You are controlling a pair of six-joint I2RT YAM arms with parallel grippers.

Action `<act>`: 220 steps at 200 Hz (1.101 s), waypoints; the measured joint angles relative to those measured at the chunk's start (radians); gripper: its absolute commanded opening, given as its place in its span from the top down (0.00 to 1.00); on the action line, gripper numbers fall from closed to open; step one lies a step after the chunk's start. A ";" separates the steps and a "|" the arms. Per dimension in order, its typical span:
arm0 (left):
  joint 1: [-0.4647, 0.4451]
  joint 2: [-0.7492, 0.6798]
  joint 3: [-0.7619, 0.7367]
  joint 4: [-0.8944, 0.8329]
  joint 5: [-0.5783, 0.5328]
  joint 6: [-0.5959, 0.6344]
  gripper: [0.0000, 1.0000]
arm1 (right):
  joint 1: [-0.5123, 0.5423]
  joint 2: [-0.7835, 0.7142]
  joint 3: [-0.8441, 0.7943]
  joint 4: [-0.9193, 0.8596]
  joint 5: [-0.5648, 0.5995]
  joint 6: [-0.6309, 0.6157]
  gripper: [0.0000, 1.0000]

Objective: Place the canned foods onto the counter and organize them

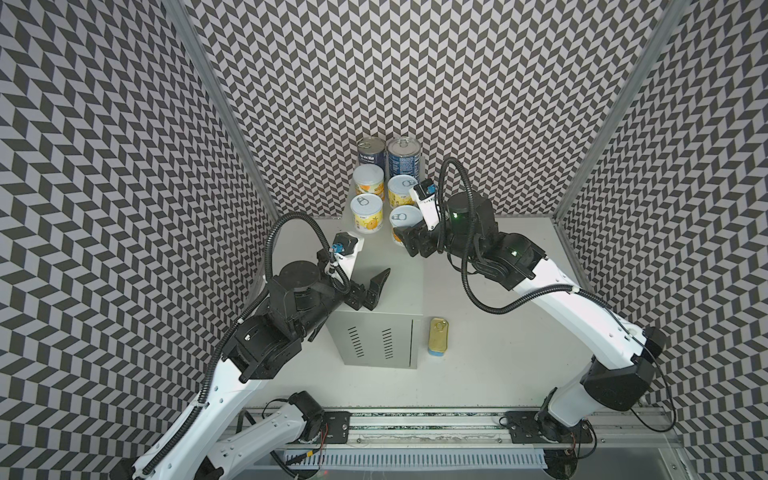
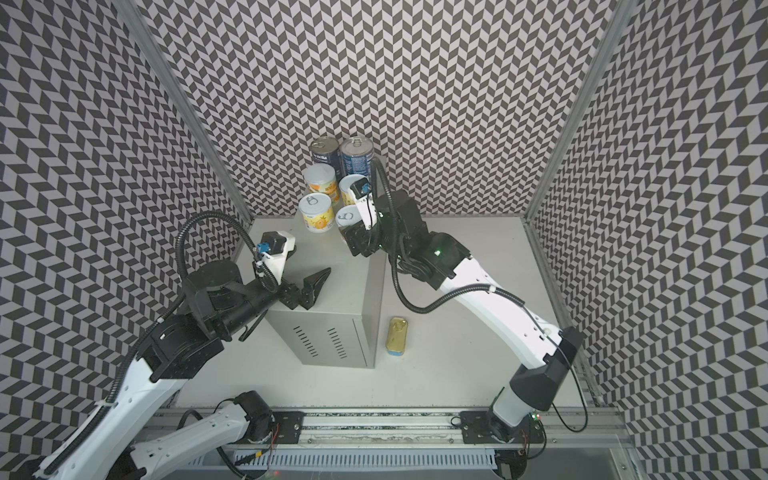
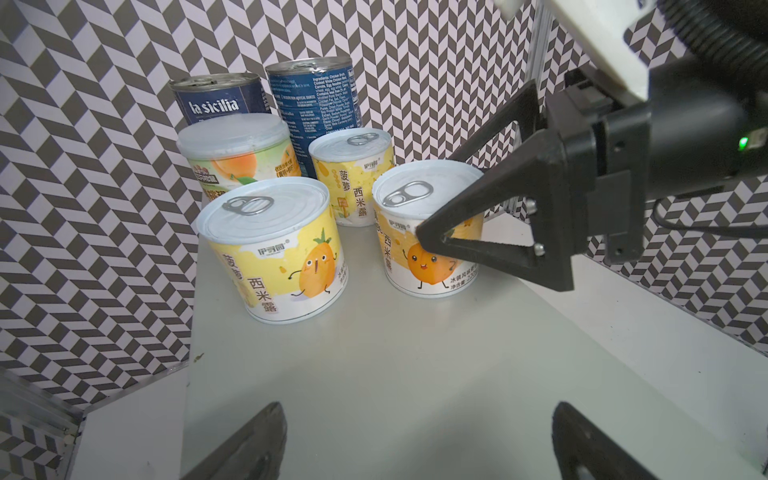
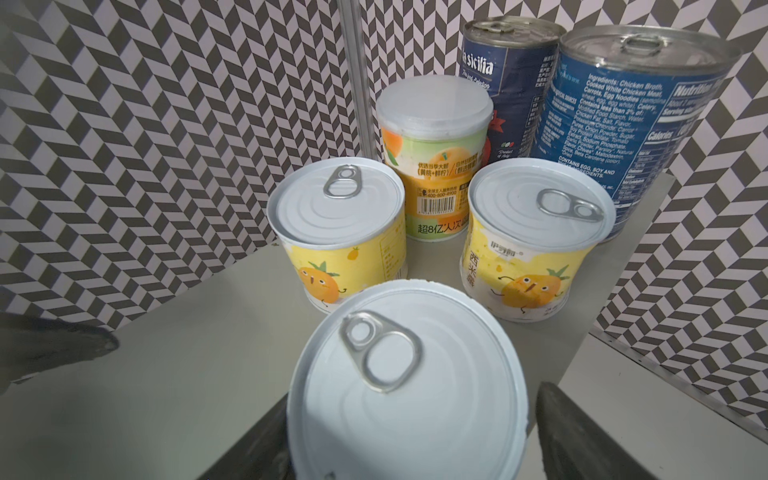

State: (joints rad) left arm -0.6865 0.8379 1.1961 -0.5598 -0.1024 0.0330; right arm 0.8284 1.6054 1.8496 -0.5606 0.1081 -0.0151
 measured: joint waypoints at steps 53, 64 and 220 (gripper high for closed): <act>0.000 -0.005 -0.011 0.008 0.000 0.000 0.00 | -0.013 0.018 -0.001 0.040 -0.003 0.018 0.22; 0.000 -0.009 -0.012 0.011 0.000 0.000 0.00 | -0.016 0.024 -0.001 0.047 -0.004 0.019 0.22; 0.000 -0.025 -0.024 0.022 0.000 0.003 0.00 | -0.047 0.104 0.064 0.086 -0.008 0.021 0.14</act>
State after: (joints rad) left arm -0.6865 0.8131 1.1725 -0.5381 -0.1024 0.0360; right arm 0.7818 1.7092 1.9133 -0.4747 0.1001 0.0055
